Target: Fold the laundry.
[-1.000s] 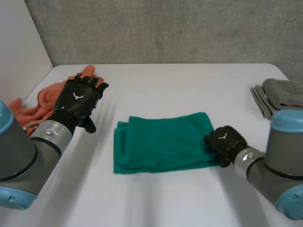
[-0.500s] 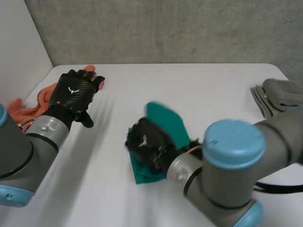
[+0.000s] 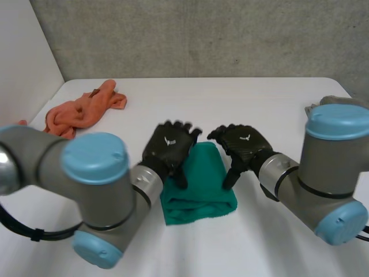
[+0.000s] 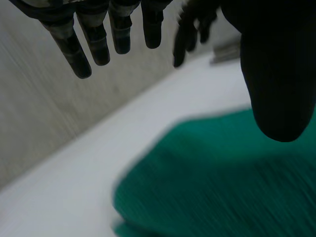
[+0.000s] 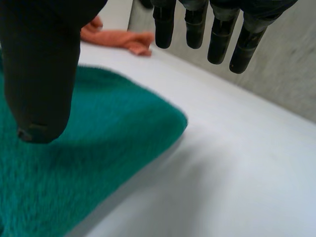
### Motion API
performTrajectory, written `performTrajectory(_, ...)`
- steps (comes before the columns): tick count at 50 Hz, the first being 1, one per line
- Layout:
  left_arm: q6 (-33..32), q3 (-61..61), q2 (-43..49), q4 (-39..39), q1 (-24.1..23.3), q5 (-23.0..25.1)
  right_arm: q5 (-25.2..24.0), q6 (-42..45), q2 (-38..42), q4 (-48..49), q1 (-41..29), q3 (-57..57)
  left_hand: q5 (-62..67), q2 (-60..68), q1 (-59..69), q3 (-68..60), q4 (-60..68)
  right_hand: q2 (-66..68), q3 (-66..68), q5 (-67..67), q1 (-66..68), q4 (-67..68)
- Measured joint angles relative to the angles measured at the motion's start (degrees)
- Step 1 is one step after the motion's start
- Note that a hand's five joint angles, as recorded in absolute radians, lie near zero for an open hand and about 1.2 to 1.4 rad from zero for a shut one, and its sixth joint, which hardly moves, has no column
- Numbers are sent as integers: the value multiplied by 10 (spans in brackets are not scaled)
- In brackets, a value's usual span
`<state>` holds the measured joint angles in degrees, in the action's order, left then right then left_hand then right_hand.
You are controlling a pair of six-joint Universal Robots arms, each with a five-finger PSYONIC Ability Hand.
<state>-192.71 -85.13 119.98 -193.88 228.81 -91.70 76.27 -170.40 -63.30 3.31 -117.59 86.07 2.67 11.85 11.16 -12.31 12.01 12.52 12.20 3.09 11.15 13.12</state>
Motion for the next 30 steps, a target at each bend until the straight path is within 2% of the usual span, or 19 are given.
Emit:
performTrajectory(7, -5, 44, 68, 79, -4, -66, -1, 26, 89, -65, -8, -71, 0, 0, 1, 0, 0, 0, 0, 0, 0, 0)
performTrajectory(13, -7, 46, 74, 112, 8, -79, 8, 58, 132, -103, -12, -109, 0, 0, 1, 0, 0, 0, 0, 0, -5, 0)
performTrajectory(18, -7, 45, 66, 129, 12, -73, 28, 91, 127, -106, -10, -108, 0, 0, -1, 0, 0, 0, 0, -3, -16, 0)
performTrajectory(25, -10, 64, 21, 140, 24, -20, 46, 104, 60, -41, -4, -51, 0, 0, -1, 0, 0, 0, 0, -3, -16, 0)
performTrajectory(30, -12, 82, -38, 141, 55, 60, 60, 100, -16, 37, -1, 33, 0, 0, -1, 0, 0, 0, 0, -3, -16, 0)
